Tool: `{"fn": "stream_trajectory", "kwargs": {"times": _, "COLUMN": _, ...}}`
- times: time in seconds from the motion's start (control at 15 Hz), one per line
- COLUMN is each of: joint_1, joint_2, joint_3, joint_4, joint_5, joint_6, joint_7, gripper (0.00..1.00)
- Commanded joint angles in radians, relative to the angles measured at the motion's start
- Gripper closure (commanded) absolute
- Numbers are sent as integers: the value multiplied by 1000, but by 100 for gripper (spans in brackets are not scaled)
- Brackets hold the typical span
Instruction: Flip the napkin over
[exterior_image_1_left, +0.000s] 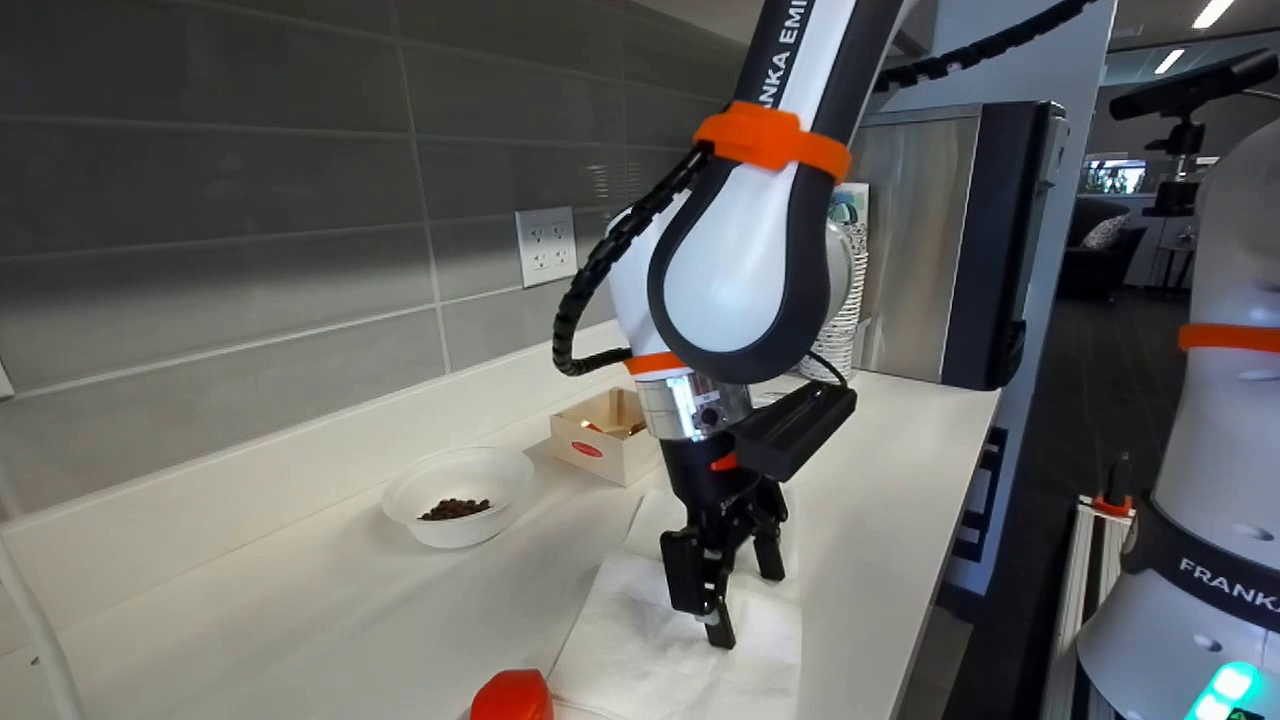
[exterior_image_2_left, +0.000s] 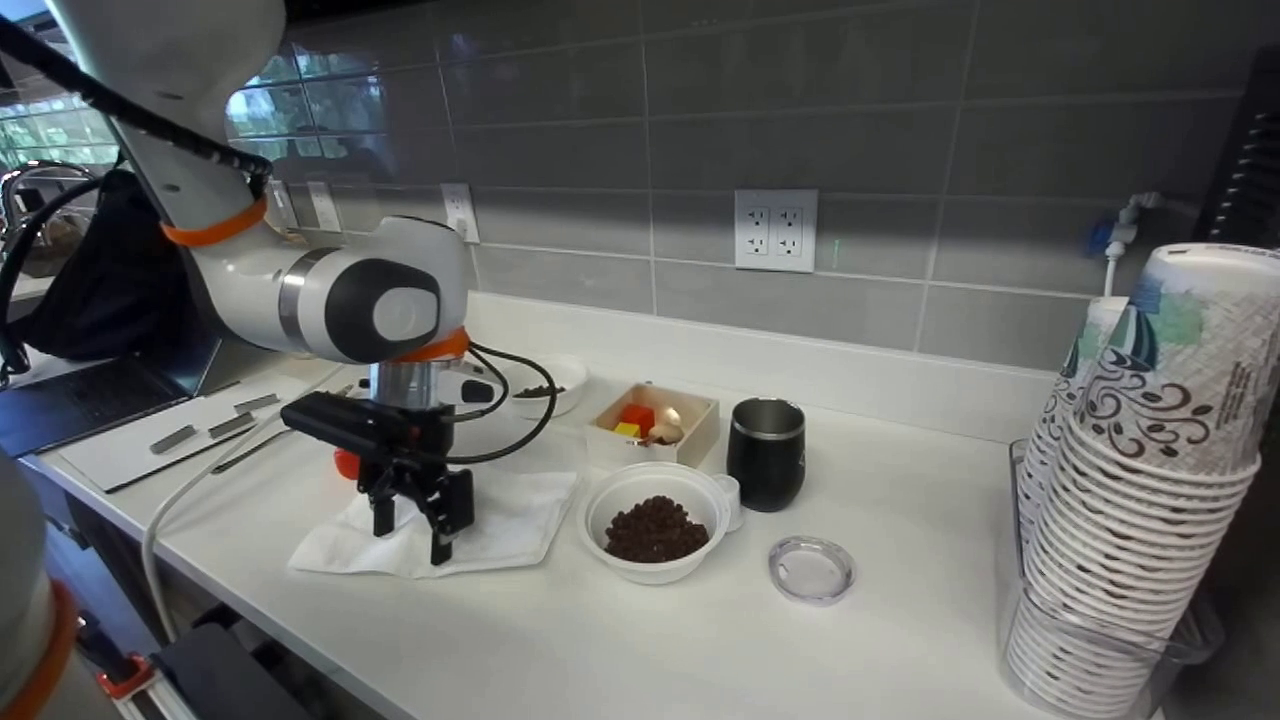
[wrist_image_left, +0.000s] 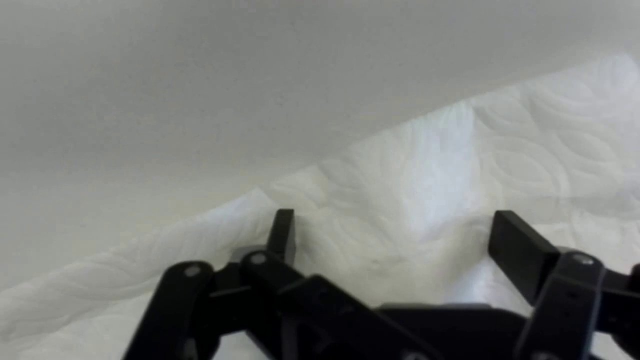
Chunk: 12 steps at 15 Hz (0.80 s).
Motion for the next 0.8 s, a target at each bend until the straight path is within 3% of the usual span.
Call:
{"fn": "stream_trajectory", "kwargs": {"times": 0.0, "joint_1": 8, "joint_2": -114, "joint_3": 15, "joint_4": -1, "joint_5": -9, "joint_6": -71, "joint_7": 43, "gripper": 0}}
{"fn": "stream_trajectory", "kwargs": {"times": 0.07, "joint_1": 10, "joint_2": -167, "joint_3": 20, "joint_4": -43, "joint_5": -6, "joint_6": -72, "joint_7": 50, "gripper": 0}}
{"fn": "stream_trajectory", "kwargs": {"times": 0.2, "joint_1": 8, "joint_2": -184, "joint_3": 20, "joint_4": 3, "joint_5": -32, "joint_6": -119, "joint_7": 88, "gripper": 0}}
{"fn": "stream_trajectory", "kwargs": {"times": 0.73, "joint_1": 6, "joint_2": -366, "joint_3": 32, "joint_4": -13, "joint_5": -24, "joint_6": -209, "joint_7": 100, "gripper": 0}}
